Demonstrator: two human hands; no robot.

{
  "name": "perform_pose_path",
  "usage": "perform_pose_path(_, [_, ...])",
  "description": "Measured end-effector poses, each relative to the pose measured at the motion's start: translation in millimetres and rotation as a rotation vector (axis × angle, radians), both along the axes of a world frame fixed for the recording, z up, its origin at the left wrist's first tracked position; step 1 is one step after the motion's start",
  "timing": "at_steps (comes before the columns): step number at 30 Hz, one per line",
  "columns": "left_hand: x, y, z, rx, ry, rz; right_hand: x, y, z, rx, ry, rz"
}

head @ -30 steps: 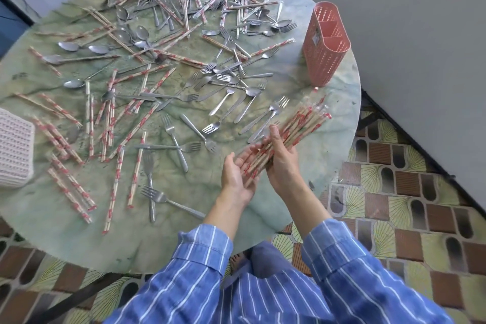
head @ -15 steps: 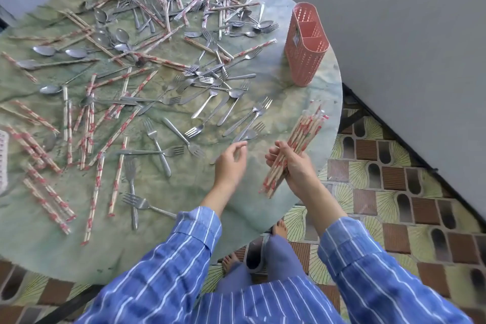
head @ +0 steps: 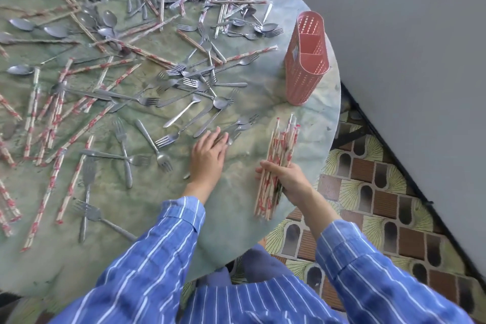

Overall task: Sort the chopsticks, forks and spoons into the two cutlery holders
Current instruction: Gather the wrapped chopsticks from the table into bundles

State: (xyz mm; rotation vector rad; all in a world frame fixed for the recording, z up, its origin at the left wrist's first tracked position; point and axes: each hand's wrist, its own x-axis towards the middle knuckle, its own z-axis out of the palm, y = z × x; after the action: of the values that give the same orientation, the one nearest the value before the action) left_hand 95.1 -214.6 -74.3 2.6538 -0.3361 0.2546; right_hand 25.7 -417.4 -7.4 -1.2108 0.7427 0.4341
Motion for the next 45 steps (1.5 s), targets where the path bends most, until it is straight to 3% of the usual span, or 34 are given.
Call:
perform_pose_path(6, [31.0, 0.1, 0.1, -0.023, -0.101, 0.182, 24.3, -17.1, -4.2, -0.044, 0.034, 0.156])
perform_pose_path(14, [63.3, 22.7, 10.0, -0.025, -0.06, 0.307, 47.0, -12.3, 3.8, -0.506, -0.009, 0.548])
perform_pose_path(20, [81.1, 36.1, 17.4, -0.067, 0.027, 0.363, 53.8, -9.1, 7.0, -0.71, -0.149, 0.73])
perform_pose_path(25, [68.7, 20.5, 25.9, -0.206, 0.079, 0.389, 46.2, -1.6, 4.1, -0.83, -0.231, 0.584])
perform_pose_path(32, [16.2, -22.0, 29.2, -0.501, 0.175, 0.057, 37.4, -2.8, 5.8, -0.861, -0.296, 0.425])
perform_pose_path(39, [54.0, -32.0, 44.5, -0.392, 0.418, -0.143, 28.2, -18.2, 1.3, -0.87, -0.242, 0.376])
perform_pose_path(45, [85.7, -42.7, 44.5, -0.156, 0.549, -0.256, 28.4, -28.5, -4.9, -0.808, -0.205, 0.35])
